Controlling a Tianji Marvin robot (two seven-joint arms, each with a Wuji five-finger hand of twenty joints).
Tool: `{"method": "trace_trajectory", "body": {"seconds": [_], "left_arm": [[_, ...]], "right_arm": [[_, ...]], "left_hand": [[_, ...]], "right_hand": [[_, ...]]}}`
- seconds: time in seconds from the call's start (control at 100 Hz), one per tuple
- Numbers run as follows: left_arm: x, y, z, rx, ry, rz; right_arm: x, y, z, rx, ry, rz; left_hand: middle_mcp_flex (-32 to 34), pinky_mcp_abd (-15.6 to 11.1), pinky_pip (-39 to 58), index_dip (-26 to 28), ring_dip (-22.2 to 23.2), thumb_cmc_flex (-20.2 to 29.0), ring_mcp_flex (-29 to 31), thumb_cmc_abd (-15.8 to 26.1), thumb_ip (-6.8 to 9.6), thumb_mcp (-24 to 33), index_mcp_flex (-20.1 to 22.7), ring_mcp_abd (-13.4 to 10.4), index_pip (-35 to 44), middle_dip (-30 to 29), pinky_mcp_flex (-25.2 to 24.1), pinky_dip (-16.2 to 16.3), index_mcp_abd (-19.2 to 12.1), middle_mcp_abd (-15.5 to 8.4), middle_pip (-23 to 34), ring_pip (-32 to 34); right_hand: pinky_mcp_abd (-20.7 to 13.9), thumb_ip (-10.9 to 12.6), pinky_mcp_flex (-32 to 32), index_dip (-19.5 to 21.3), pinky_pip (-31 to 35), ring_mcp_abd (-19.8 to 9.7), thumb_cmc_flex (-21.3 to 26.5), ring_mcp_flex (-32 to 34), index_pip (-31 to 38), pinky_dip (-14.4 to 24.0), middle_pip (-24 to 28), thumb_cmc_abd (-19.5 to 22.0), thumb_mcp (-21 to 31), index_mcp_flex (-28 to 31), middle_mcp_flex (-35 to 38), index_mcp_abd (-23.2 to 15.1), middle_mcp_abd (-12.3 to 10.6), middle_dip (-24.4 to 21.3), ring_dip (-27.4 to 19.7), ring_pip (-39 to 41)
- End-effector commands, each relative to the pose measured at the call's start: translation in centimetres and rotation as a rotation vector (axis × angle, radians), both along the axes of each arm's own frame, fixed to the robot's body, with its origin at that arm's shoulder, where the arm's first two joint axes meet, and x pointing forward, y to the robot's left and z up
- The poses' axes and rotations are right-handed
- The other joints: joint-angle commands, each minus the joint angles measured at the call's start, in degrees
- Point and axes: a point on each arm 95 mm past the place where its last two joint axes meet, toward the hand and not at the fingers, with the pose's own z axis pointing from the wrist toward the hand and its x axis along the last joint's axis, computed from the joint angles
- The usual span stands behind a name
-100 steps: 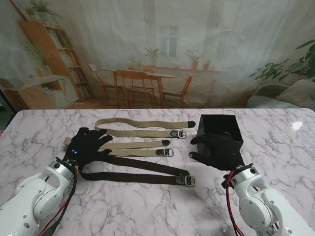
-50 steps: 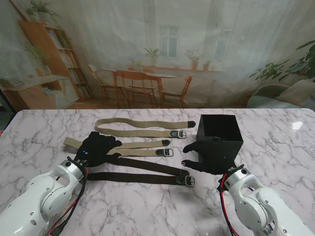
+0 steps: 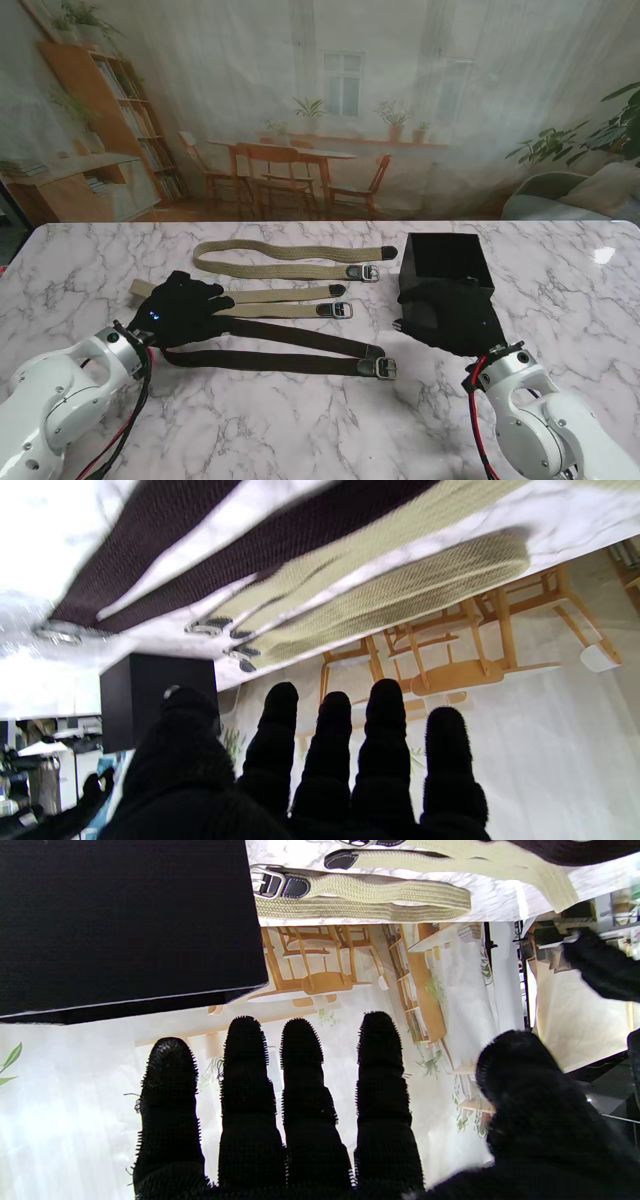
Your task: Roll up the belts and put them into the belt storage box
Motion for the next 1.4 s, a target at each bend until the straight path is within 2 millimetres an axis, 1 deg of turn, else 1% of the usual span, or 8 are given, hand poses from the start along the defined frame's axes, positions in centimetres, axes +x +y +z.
{"method": "trace_trajectory", "body": {"seconds": [0.0, 0.1, 0.27, 0.42, 0.83, 0.96, 1.26, 1.39], "left_arm": [[-1.1, 1.1, -1.3, 0.068, 0.060, 0.004], [-2.1, 2.3, -1.8, 0.139, 0.088, 0.013], [-3.1, 4.1, -2.9, 0.214, 0.134, 0.030], [-3.3, 5.0, -4.2, 0.249, 0.150, 0.055], [-1.8, 6.2, -5.8, 0.271, 0.127, 0.124], [-1.7, 6.2, -6.1, 0.288, 0.136, 0.127], [-1.3, 6.3, -7.0, 0.291, 0.147, 0.145], [-1.0, 6.4, -7.5, 0.292, 0.148, 0.152]], "right_arm": [[-0.2, -0.2, 0.0, 0.006, -0.001, -0.015], [-0.3, -0.3, 0.1, 0.005, -0.008, -0.022], [-0.7, -0.6, 0.2, 0.004, -0.029, -0.038], [-0.8, -0.8, 0.3, 0.002, -0.037, -0.049], [-0.9, -0.7, 0.3, -0.002, -0.041, -0.055], [-0.9, -0.7, 0.2, -0.004, -0.039, -0.053], [-0.8, -0.6, 0.2, -0.006, -0.035, -0.049], [-0.8, -0.6, 0.2, -0.006, -0.032, -0.048]], "left_hand": [[-2.9, 1.5, -1.2, -1.0, 0.2, -1.9, -1.8, -1.4, -1.05, -1.2, -2.7, -0.5, -1.9, -0.3, -1.2, 0.4, -1.1, 0.8, -0.8, -0.6], [-6.4, 1.4, -2.4, -3.2, 0.2, -4.7, -3.2, -5.4, -0.98, -1.0, -6.8, -0.5, -5.2, -0.8, -1.6, 0.3, -3.2, 1.2, -2.1, -1.4], [-11.7, 0.9, -5.4, -5.1, -4.1, -6.6, -5.6, -9.5, -0.79, -0.3, -7.3, 0.0, -6.1, -7.1, -2.4, 0.3, -4.4, 1.0, -7.8, -5.7], [-13.0, 0.7, -5.6, -5.1, -5.1, -4.8, -5.9, -11.2, -0.55, 0.4, -6.6, 0.0, -5.6, -8.2, -2.4, 0.5, -5.3, 0.9, -8.6, -5.9], [-13.5, 0.0, -5.2, -5.4, -5.9, 2.2, -5.8, -10.5, -0.22, 2.4, -6.1, -0.5, -4.9, -8.8, -1.7, 0.9, -6.6, 0.4, -7.5, -5.1], [-13.6, -0.2, -4.8, -4.7, -6.1, 3.7, -5.6, -10.3, -0.22, 2.6, -3.6, -0.6, -3.0, -8.9, -1.4, 1.0, -7.2, 0.4, -6.9, -4.8], [-13.4, -0.5, -3.8, -2.1, -6.3, 6.3, -5.6, -9.4, -0.21, 2.8, -0.8, -0.8, 1.4, -8.9, -1.2, 1.2, -7.7, 0.3, -5.6, -4.4], [-13.0, -0.7, -3.0, 5.8, -6.3, 8.6, -5.4, -11.4, -0.27, 3.4, 0.4, -1.0, 7.3, -8.9, -1.1, 1.0, -8.7, 0.2, -4.9, -4.1]], "right_hand": [[-1.0, 0.8, -0.4, 0.4, 0.5, -0.9, -0.3, 0.5, 0.3, 0.6, 0.0, 1.8, 0.3, 1.4, 0.3, 0.4, -0.1, 0.2, 0.3, 1.7], [-1.0, 0.8, -0.4, 0.4, 0.5, -0.8, -0.3, 0.5, 0.4, 0.6, -0.1, 1.8, 0.2, 1.5, 0.1, 0.4, -0.1, 0.2, 0.3, 1.7], [-0.9, 0.8, -0.4, 0.4, 0.5, -0.9, -0.3, 0.5, 0.3, 0.6, -0.1, 1.8, 0.2, 1.5, 0.1, 0.4, 0.0, 0.2, 0.3, 1.7], [-0.9, 0.8, -0.4, 0.4, 0.5, -0.9, -0.3, 0.5, 0.2, 0.6, -0.1, 1.8, 0.2, 1.3, -0.1, 0.4, -0.1, 0.1, 0.3, 1.7], [-1.0, 0.8, -0.4, 0.4, 0.5, -0.9, -0.3, 0.5, 0.2, 0.6, -0.1, 1.8, 0.1, 1.2, -0.1, 0.4, -0.1, 0.1, 0.3, 1.7], [-0.9, 0.8, -0.4, 0.4, 0.5, -0.9, -0.3, 0.5, 0.3, 0.7, -0.1, 1.8, 0.1, 1.2, -0.1, 0.4, -0.2, 0.1, 0.3, 1.7], [-0.9, 0.8, -0.4, 0.4, 0.5, -0.9, -0.3, 0.4, 0.3, 0.6, -0.1, 1.8, 0.1, 1.3, -0.1, 0.3, -0.1, 0.1, 0.3, 1.7], [-0.9, 0.8, -0.4, 0.4, 0.5, -0.9, -0.2, 0.4, 0.3, 0.7, -0.1, 1.9, 0.1, 1.3, -0.2, 0.4, 0.0, 0.1, 0.3, 1.7]]}}
